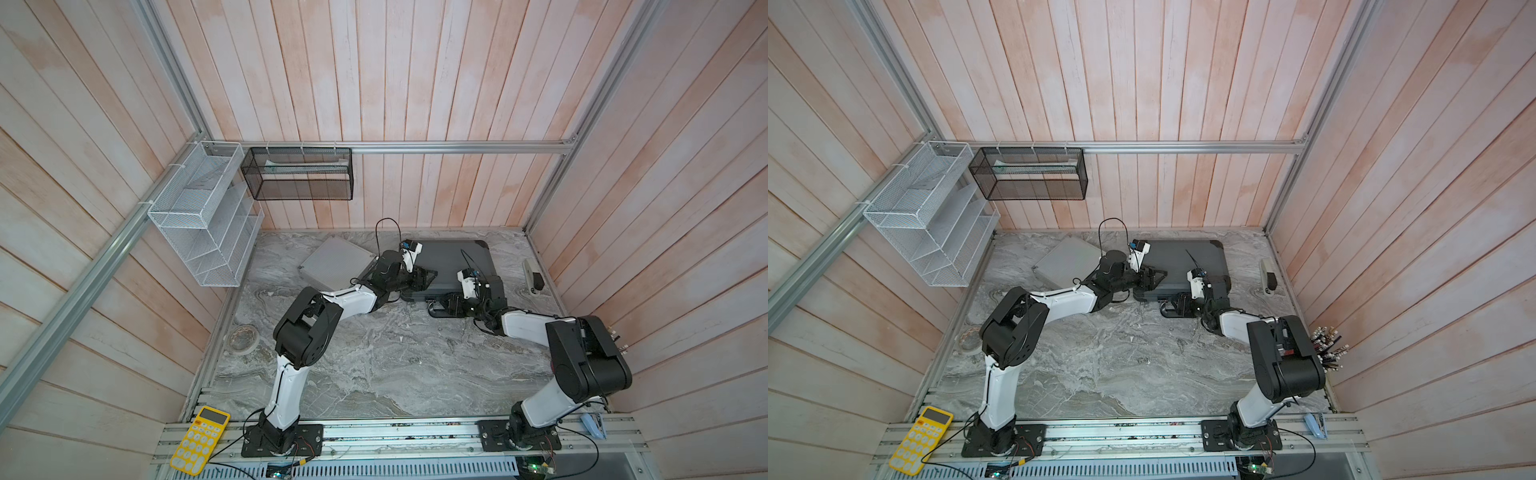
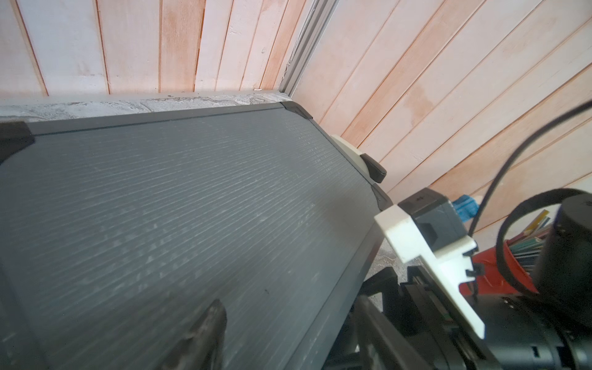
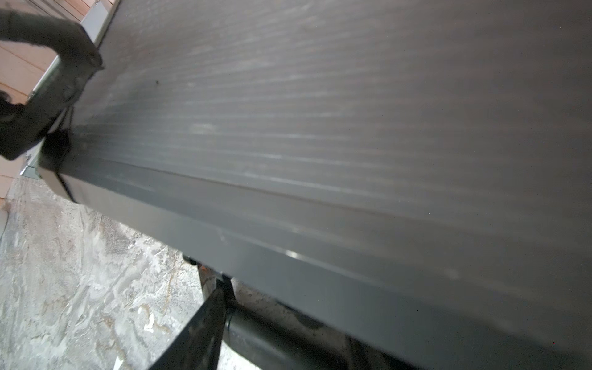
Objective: Open the poker set cases
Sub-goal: Open the fastener on the poker set case.
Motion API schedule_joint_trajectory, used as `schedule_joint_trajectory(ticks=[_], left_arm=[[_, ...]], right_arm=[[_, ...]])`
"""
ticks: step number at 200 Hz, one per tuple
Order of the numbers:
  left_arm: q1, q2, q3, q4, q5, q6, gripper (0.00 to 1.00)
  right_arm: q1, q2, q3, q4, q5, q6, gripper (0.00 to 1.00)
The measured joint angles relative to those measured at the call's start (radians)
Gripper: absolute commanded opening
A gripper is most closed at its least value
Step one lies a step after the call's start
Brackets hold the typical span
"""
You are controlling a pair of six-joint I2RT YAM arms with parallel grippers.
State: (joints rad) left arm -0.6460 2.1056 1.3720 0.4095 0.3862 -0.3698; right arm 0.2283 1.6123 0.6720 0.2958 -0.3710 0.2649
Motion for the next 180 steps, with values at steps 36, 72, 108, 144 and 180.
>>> schedule_joint_trajectory(ticks=[36, 72, 108, 144, 180], left_arm=[[0.0, 0.0, -0.002, 0.003, 0.0, 0.0, 0.66], [0.001, 0.0, -0.004, 0.01, 0.001, -0.001, 0.66], [0.001, 0.0, -0.007, 0.017, 0.002, -0.001, 0.66], [0.001, 0.0, -0.008, 0.019, 0.002, -0.001, 0.66], [0.001, 0.0, -0.013, 0.028, 0.002, -0.001, 0.66]], right_arm=[[0.01, -0.007, 0.0, -0.01, 0.024, -0.013, 0.57], [0.023, -0.03, -0.001, -0.028, 0.031, -0.028, 0.56], [0.023, -0.038, -0.004, -0.027, 0.031, -0.033, 0.55], [0.023, -0.039, -0.006, -0.027, 0.034, -0.035, 0.54], [0.029, -0.072, -0.025, -0.028, 0.019, -0.045, 0.54]])
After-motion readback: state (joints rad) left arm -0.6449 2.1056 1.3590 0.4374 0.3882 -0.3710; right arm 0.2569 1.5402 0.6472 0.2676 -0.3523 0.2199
